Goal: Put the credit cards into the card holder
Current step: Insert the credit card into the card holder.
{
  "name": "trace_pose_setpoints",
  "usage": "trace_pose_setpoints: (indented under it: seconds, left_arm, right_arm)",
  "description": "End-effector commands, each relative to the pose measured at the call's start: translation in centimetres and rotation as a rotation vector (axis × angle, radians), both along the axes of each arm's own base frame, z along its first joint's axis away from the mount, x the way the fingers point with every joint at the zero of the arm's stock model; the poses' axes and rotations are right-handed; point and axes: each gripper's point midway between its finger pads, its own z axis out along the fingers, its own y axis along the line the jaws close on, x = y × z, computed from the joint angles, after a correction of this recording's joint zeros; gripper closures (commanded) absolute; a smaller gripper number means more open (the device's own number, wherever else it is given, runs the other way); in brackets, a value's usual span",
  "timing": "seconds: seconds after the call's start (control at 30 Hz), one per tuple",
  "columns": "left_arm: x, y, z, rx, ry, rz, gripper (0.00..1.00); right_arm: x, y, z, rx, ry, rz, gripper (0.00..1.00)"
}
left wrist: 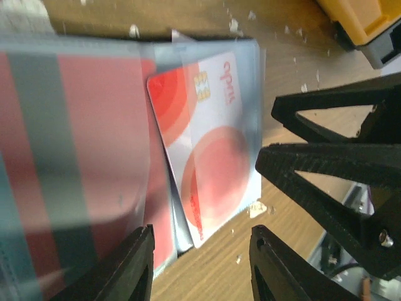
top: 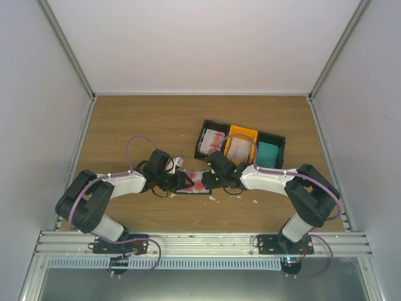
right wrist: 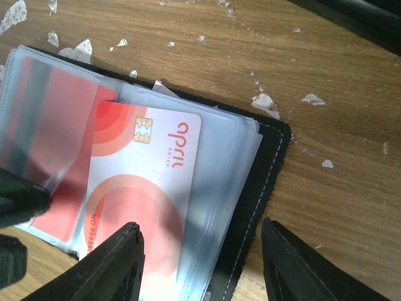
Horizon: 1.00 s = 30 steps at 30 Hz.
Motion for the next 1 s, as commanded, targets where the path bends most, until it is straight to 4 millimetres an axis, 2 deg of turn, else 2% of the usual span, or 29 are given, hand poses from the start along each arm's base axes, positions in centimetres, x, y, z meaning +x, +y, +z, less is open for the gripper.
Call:
trace_pose_setpoints:
  seconds: [0.0,0.1,0.2,0.53,0.77,0.97]
  left_arm:
    - [2.3,0.4,0.4,0.087,-0.075,0.035,0.55]
    - [3.4,0.3,-0.4,0.124,-0.071,0.041,0.55]
    - [3.8,-0.1,-1.2,0.128,-0.058,0.032,0.54]
    - [3.9,-1.3,-2.7,0.154,-0.024,-0.039,0.54]
    - [3.9,-1.9,-2.3,0.132,-0.048,-0.088,0.57]
    - [3.7,-3.1,-1.2,0.046,-0.058,-0.132,0.63]
  right_arm:
    - [0.5,-1.0,-0.7,-0.025,0.009,-0.045,0.47]
    - [0.7,-1.4,-1.2,-0.034,0.019,-0.059,0.47]
    - [0.8,-1.5,-1.4,-0.034,0.015,-0.059,0.4]
    - [0.9,-0.1,-1.1,0.069,0.036,0.016,0.39]
    - [0.7,0.3,-1.1,0.108,0.049,0.055,0.4]
    - [0.9,0.4,-0.7,0.129,0.042,0.067,0.42]
